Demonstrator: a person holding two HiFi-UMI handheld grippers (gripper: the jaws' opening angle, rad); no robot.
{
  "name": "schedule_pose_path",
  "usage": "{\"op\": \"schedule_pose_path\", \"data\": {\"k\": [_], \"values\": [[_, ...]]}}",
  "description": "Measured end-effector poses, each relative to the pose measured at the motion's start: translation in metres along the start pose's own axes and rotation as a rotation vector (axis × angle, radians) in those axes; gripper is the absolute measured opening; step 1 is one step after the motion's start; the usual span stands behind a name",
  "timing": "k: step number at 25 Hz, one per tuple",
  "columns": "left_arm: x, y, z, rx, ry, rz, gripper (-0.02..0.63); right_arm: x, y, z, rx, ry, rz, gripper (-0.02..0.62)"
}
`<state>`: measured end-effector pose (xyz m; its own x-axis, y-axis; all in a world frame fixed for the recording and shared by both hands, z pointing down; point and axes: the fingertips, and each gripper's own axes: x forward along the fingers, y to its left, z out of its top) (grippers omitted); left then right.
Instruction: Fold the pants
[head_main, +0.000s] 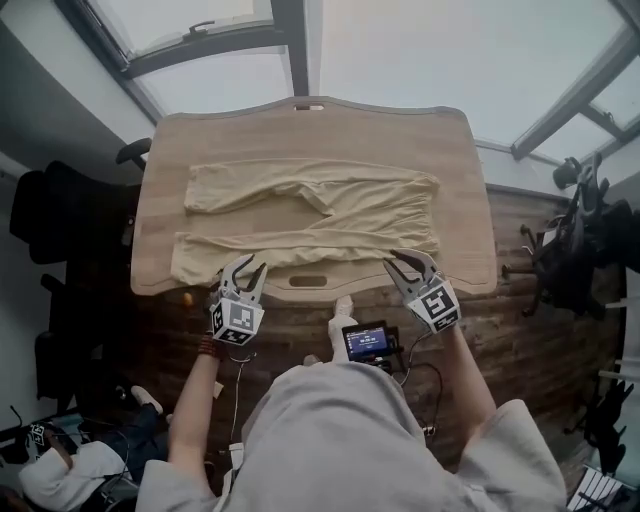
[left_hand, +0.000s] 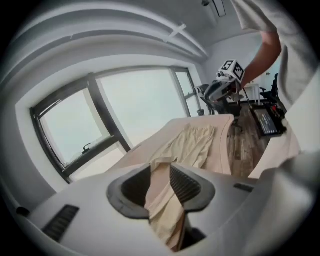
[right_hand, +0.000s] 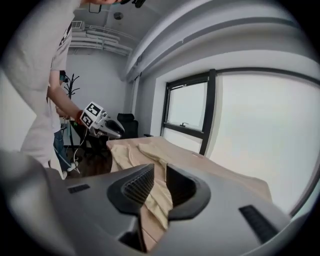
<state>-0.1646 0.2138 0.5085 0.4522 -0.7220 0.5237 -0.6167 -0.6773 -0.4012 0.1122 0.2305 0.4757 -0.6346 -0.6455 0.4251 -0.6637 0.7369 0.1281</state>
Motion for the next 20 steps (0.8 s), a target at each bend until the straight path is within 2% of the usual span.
{"op": "schedule_pose_path", "data": {"k": [5, 9, 12, 15, 18, 20], "values": [[0.055, 0.02, -0.048, -0.003, 0.168, -0.042, 0.124, 0.05, -0.041, -0.06, -0.044, 0.144, 0.134, 0.086], [0.085, 0.028, -0.101, 0.014, 0.346, -0.09, 0.163, 0.092, -0.046, -0.104, -0.094, 0.257, 0.263, 0.096], [0.093, 0.027, -0.14, 0.039, 0.447, -0.163, 0.178, 0.11, -0.036, -0.14, -0.116, 0.369, 0.341, 0.107], [0.101, 0.038, -0.177, 0.088, 0.507, -0.233, 0.181, 0.118, -0.035, -0.172, -0.145, 0.491, 0.366, 0.117], [0.111, 0.06, -0.215, 0.13, 0.577, -0.288, 0.202, 0.131, -0.044, -0.188, -0.151, 0.563, 0.343, 0.121], [0.118, 0.074, -0.236, 0.193, 0.606, -0.333, 0.21, 0.137, -0.046, -0.197, -0.155, 0.606, 0.334, 0.125]]}}
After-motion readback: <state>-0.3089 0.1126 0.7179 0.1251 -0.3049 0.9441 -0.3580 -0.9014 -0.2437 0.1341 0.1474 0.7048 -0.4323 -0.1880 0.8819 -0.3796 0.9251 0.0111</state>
